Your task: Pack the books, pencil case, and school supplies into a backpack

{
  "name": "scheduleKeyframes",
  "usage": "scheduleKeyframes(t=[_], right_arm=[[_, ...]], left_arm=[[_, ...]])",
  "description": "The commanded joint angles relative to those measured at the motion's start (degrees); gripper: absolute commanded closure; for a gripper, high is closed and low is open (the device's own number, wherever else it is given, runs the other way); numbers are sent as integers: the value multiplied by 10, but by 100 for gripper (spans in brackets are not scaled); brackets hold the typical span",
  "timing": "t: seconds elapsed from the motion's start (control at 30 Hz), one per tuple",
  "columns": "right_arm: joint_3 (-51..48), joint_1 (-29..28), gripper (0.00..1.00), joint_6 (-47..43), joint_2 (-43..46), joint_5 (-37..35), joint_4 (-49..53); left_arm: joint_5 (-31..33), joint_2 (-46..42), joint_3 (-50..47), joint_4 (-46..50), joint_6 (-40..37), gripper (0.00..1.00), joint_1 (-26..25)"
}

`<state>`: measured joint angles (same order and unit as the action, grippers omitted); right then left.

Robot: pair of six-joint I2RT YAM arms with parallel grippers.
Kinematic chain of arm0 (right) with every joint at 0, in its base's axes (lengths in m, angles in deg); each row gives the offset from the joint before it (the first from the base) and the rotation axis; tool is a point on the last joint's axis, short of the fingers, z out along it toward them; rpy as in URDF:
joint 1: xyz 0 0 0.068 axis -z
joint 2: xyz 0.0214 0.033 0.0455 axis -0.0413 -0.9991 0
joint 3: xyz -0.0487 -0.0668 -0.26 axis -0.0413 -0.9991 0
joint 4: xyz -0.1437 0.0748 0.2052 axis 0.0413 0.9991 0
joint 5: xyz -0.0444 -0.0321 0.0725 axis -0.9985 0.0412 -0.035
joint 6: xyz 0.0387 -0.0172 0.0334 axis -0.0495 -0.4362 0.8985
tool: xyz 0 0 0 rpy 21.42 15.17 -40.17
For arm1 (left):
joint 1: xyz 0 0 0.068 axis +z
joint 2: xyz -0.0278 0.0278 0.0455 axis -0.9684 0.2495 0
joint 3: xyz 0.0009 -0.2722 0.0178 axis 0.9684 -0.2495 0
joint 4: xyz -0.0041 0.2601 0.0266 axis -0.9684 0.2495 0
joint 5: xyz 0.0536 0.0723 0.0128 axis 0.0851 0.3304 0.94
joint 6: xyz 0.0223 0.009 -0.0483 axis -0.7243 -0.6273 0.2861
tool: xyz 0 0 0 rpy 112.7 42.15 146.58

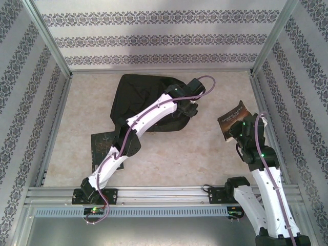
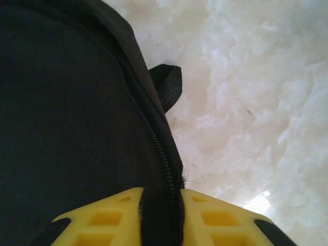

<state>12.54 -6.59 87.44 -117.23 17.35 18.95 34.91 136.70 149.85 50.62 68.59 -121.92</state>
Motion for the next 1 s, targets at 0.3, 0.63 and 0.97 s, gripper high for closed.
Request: scheduleKeyframes(t=[0.3, 0.63, 0.97], right_arm=[[-7, 5, 100, 1, -14, 112, -90], [-8, -40, 100, -4, -34, 231, -183], [31, -83, 100, 39, -145, 274, -291]], left_arm=[[-15, -109, -78, -17, 4, 100, 16], [-16, -263, -200, -77, 24, 100, 21], [-46, -389, -339, -156, 46, 100, 21]])
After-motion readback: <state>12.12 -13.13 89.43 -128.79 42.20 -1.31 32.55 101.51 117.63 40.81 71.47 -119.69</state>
